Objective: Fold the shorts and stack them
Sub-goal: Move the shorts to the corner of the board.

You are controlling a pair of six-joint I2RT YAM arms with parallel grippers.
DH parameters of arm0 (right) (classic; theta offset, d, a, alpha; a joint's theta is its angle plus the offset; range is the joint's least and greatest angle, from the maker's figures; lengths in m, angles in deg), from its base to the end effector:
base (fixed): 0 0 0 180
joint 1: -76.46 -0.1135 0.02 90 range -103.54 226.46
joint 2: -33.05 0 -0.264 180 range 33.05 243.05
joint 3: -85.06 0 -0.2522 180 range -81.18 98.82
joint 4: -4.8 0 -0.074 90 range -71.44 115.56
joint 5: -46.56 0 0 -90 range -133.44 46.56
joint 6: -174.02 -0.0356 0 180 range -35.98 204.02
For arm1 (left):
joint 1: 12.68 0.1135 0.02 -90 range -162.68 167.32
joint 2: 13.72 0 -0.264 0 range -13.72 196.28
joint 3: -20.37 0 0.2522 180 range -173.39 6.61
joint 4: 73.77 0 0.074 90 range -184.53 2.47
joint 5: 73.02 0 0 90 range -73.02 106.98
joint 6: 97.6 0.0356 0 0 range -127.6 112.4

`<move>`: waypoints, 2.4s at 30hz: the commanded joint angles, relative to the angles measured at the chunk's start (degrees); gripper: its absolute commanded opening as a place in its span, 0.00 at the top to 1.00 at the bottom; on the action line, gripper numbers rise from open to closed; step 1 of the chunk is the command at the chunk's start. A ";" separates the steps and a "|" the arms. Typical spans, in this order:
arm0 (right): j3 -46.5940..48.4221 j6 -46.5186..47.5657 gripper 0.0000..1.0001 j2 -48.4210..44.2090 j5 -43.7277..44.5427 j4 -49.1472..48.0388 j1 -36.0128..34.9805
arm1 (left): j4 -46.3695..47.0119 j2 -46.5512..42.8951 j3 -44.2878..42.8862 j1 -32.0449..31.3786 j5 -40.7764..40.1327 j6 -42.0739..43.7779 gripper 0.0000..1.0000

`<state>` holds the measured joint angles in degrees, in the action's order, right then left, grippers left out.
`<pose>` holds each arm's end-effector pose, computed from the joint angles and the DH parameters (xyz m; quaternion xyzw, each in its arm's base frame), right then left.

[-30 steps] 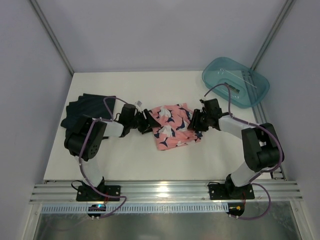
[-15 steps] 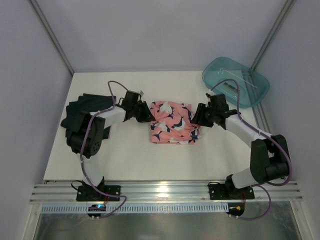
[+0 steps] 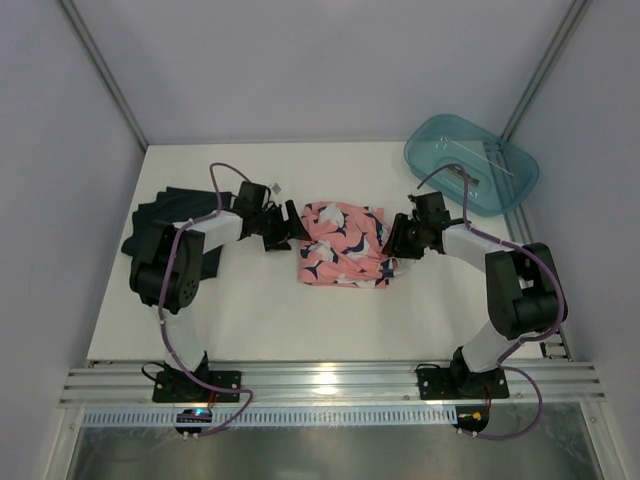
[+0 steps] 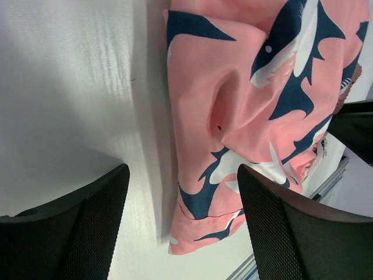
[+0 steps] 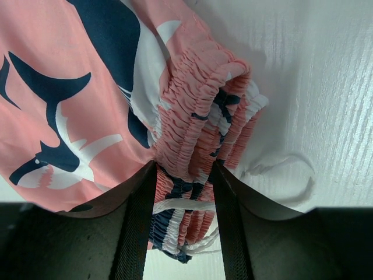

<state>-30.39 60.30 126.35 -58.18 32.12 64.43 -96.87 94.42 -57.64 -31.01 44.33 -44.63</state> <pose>0.3080 0.0749 0.1658 0.0594 0.9475 0.2056 0.2377 0.3589 -0.1361 0.1532 -0.0762 0.9219 -0.3410 0.1672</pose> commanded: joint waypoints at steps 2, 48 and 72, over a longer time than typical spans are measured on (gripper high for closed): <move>-0.77 0.79 0.53 0.13 -0.73 -3.63 -0.01 | 3.00 3.83 0.97 -0.13 3.67 1.18 0.22; -3.06 0.87 0.52 -16.65 -14.70 -2.84 0.08 | -59.47 0.06 -42.01 8.21 -37.54 25.60 1.00; 0.29 1.32 0.52 -15.16 -17.16 -0.90 -0.36 | -55.07 15.34 -46.75 28.59 -73.22 25.62 0.88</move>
<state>-31.00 60.97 110.61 -75.12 32.69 64.30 -152.80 106.44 -104.30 -6.66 -23.42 -15.65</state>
